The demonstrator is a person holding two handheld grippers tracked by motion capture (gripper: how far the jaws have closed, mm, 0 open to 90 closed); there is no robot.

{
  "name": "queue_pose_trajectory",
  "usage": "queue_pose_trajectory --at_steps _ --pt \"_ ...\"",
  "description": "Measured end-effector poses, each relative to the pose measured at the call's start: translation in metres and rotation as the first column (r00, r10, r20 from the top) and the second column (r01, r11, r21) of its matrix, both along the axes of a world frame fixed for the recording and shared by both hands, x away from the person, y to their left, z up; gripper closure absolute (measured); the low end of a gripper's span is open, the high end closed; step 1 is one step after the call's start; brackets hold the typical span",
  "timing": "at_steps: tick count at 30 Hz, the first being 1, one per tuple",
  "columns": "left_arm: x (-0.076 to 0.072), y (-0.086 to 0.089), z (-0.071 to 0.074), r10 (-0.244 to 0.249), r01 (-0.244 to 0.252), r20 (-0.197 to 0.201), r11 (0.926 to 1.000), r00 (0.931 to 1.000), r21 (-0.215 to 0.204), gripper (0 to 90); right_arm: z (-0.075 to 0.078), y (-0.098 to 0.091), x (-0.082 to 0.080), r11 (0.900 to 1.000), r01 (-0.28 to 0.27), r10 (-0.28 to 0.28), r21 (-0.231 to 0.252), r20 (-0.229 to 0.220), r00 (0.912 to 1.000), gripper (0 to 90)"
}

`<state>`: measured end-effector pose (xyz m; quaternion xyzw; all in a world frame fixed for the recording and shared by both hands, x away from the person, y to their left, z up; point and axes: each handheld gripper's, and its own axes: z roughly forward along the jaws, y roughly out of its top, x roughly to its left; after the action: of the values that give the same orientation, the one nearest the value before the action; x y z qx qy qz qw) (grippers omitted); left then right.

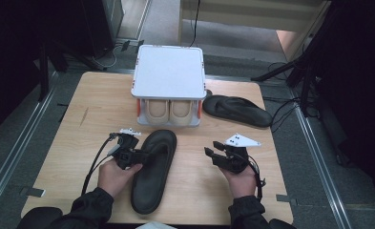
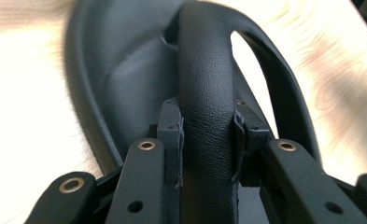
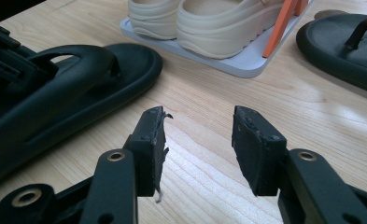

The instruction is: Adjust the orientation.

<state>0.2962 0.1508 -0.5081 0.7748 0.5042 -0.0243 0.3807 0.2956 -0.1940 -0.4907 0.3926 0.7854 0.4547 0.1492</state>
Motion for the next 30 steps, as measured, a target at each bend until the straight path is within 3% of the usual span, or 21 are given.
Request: queue_pose_trajectory --at_steps 5,11,15,19,23,26,30 --pt "-0.001 0.002 -0.005 0.024 -0.024 0.005 0.9997 0.9997 -0.002 69.3 0.0 0.0 0.0 1.0 0.004 -0.004 0.0 -0.002 1.0 55.1" --pt "-0.001 0.002 -0.007 0.015 -0.015 0.003 0.9999 0.9999 -0.006 68.8 0.0 -0.001 0.0 1.0 0.005 -0.005 0.002 -0.001 1.0 55.1" --pt "0.001 0.005 -0.007 -0.007 0.006 -0.017 0.9989 0.9998 -0.046 62.0 0.0 0.0 0.0 1.0 0.001 -0.001 0.001 0.0 1.0 55.1" --pt "0.001 0.011 0.0 -0.01 0.01 -0.007 0.9973 0.9999 -0.072 56.0 -0.001 0.0 0.0 1.0 0.001 -0.001 -0.001 -0.002 1.0 55.1" --pt "-0.002 0.02 0.014 -0.023 0.025 0.018 0.9961 0.9996 -0.085 55.5 -0.001 0.0 0.001 1.0 0.002 -0.002 -0.001 -0.002 1.0 55.1" --pt "-0.005 0.029 0.023 -0.036 0.039 0.035 0.9959 0.9987 -0.081 58.7 0.0 0.0 0.001 1.0 0.002 -0.002 0.0 0.0 1.0 55.1" --pt "-0.009 0.042 0.029 -0.04 0.044 0.063 0.9976 0.9972 -0.054 76.5 0.0 -0.002 0.001 1.0 0.009 -0.009 0.003 -0.001 1.0 56.5"
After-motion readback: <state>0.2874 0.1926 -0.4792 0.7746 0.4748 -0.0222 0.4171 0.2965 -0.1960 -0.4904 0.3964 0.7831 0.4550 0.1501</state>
